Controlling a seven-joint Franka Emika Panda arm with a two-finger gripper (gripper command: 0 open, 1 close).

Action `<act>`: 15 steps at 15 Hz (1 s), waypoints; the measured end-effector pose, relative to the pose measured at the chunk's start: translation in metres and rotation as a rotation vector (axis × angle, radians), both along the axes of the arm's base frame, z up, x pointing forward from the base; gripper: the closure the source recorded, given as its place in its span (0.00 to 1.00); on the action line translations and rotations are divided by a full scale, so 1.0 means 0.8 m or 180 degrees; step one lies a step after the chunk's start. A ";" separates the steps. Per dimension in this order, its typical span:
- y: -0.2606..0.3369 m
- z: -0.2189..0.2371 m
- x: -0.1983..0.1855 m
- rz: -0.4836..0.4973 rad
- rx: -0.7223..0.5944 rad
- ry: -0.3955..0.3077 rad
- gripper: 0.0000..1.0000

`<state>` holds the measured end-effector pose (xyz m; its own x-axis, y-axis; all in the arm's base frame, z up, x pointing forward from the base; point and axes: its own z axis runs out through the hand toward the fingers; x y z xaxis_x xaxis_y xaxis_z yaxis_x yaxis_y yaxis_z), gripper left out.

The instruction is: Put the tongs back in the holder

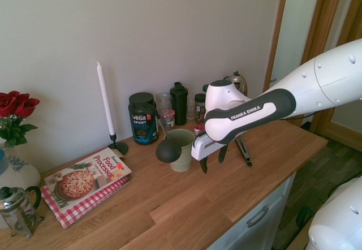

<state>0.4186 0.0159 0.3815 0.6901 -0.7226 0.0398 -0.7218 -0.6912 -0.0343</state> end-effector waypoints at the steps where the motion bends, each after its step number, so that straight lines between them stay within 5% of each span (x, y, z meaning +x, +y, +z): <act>1: 0.000 -0.001 0.000 -0.0006 0.0007 0.0009 0.00; 5: -0.006 0.021 0.015 -0.0158 0.0044 -0.0037 0.00; 10: -0.097 0.116 0.050 -0.0942 0.0135 -0.0194 0.00; 15: -0.227 0.100 0.079 -0.1616 0.0186 -0.0214 0.00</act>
